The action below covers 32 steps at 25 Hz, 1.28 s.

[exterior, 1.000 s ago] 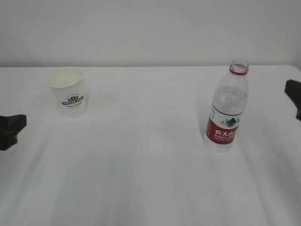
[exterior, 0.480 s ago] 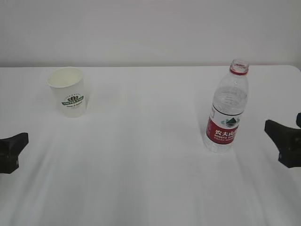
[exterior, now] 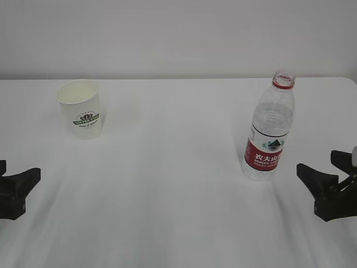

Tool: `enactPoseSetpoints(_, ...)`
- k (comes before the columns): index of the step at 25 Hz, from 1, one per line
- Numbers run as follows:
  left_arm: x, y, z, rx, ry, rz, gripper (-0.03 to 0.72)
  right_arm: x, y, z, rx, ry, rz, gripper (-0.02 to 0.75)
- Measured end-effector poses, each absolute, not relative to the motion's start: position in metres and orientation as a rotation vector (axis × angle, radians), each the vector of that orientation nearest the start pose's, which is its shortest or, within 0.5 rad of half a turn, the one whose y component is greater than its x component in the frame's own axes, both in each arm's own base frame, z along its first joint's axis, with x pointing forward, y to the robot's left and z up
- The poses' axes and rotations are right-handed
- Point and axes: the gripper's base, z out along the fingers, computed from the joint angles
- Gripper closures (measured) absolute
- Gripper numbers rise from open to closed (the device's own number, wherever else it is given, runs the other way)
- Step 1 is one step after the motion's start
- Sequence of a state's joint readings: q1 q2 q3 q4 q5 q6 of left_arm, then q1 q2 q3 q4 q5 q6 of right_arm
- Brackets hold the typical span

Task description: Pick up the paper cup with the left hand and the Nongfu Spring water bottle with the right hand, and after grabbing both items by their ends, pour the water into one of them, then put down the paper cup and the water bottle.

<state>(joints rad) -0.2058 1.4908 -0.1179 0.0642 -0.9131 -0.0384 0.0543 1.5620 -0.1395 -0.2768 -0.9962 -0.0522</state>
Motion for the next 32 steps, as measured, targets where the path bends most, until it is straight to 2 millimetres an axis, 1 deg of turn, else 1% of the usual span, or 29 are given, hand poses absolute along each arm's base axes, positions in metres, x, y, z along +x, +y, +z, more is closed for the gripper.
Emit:
enactPoseSetpoints(6, 0.188, -0.046, 0.144, 0.257, 1.876, -0.203, 0.185, 0.201, 0.035, 0.13, -0.502, 1.806, 0.091, 0.184)
enactPoseSetpoints(9, 0.188, -0.047, 0.144, 0.269, 1.868, -0.209, 0.185, 0.201, 0.036, 0.127, -0.533, 1.804, 0.075, 0.184)
enactPoseSetpoints(17, 0.19, -0.049, 0.143, 0.283, 1.839, -0.225, 0.185, 0.201, 0.036, 0.115, -0.555, 1.852, 0.086, 0.184)
enactPoseSetpoints(24, 0.192, -0.051, 0.141, 0.27, 1.811, -0.245, 0.183, 0.2, 0.04, 0.114, -0.559, 1.859, 0.149, 0.184)
enactPoseSetpoints(26, 0.193, -0.051, 0.136, 0.248, 1.838, -0.262, 0.157, 0.199, 0.042, 0.114, -0.571, 1.858, 0.173, 0.184)
enactPoseSetpoints(27, 0.193, -0.051, 0.134, 0.238, 1.853, -0.27, 0.13, 0.199, 0.042, 0.114, -0.565, 1.86, 0.187, 0.184)
enactPoseSetpoints(30, 0.193, -0.051, 0.129, 0.207, 1.876, -0.293, 0.041, 0.199, 0.042, 0.114, -0.484, 1.886, 0.24, 0.183)
enactPoseSetpoints(32, 0.194, -0.051, 0.127, 0.201, 1.881, -0.298, 0.013, 0.199, 0.042, 0.114, -0.455, 1.894, 0.255, 0.164)
